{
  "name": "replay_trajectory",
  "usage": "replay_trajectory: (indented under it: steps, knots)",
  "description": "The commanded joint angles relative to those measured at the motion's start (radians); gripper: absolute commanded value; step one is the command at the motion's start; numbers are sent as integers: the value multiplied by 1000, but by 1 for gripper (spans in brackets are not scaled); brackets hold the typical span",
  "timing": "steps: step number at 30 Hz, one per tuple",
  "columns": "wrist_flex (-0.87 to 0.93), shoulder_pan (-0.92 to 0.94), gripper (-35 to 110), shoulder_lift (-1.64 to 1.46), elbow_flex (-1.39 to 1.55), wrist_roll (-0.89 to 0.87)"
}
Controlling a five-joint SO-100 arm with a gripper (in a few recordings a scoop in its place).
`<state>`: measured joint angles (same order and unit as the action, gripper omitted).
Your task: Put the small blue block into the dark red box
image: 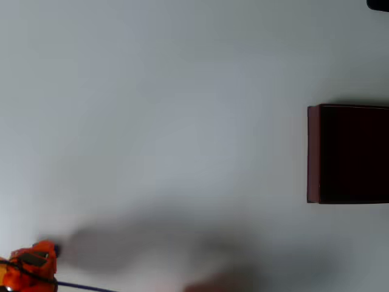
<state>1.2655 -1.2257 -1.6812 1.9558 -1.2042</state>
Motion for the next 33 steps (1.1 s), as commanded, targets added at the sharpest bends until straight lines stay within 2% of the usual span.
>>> replay_trajectory:
  steps: [1,33]
  knots:
    - [2,-29,21,3,-57,-3]
    - [-117,-20,21,137,-92,25]
